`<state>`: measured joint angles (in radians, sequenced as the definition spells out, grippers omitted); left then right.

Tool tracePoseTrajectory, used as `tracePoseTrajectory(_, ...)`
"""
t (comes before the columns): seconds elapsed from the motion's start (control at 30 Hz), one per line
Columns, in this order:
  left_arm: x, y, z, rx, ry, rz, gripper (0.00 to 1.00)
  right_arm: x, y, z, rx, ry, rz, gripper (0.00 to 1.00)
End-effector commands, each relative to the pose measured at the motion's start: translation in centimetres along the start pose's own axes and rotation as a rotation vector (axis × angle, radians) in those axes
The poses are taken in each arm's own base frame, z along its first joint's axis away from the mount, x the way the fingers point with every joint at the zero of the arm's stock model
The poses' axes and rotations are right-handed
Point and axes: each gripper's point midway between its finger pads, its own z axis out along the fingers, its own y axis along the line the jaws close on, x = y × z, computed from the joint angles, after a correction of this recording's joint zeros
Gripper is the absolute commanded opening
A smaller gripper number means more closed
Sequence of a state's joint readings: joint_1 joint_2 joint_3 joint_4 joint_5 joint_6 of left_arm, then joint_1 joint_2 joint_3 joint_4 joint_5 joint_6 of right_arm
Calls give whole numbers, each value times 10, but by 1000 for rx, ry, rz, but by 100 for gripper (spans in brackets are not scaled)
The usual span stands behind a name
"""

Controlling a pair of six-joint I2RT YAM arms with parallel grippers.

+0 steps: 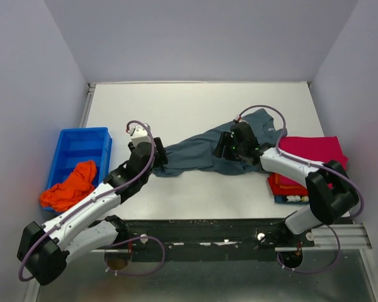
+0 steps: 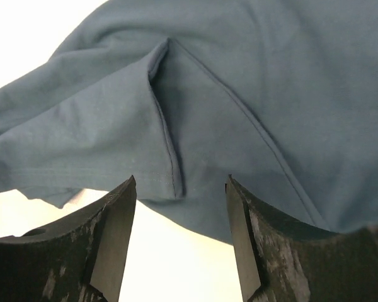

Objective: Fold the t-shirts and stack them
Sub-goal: Move the tshirt to the center of the board

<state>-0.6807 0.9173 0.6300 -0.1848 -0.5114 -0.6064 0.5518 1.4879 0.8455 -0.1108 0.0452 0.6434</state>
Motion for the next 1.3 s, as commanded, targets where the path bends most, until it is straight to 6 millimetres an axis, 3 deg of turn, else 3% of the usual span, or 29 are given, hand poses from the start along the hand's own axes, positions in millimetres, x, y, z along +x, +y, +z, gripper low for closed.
tracePoseTrajectory(0.0,1,-10,0,47,43,66,71,25,7,14,-19,125,-5,66)
tracePoseTrajectory(0.2,-2,-32,-4,174,36,77,70,51,3,32,-22,192,11,59)
tracePoseTrajectory(0.5,4,-37,0,197,55,90,70,59,21,45,-43,236,-37,52)
tracePoseTrajectory(0.67,8,-41,-1,220,70,87,70,50,11,47,58,198,-75,55)
tracePoseTrajectory(0.83,21,-59,4,306,107,96,70,30,8,25,75,123,-79,59)
tracePoseTrajectory(1.0,34,-84,22,306,173,140,69,4,11,-7,40,18,-101,60)
tracePoseTrajectory(1.27,65,-129,46,265,272,266,61,-28,-35,-44,92,-123,-14,58)
